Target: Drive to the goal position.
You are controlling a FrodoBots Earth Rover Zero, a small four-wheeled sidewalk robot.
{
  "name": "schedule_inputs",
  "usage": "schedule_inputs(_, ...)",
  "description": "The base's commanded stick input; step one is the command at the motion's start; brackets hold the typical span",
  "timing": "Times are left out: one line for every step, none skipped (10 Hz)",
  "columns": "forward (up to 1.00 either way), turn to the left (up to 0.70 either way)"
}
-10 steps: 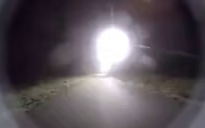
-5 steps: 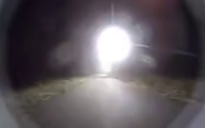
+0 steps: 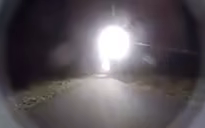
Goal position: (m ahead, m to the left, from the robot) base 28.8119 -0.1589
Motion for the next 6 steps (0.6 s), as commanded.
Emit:
schedule_inputs(0.95,0.03)
schedule_inputs(0.95,0.03)
schedule_inputs(0.95,0.04)
schedule_inputs(0.95,0.03)
schedule_inputs(0.95,0.03)
schedule_inputs(0.95,0.03)
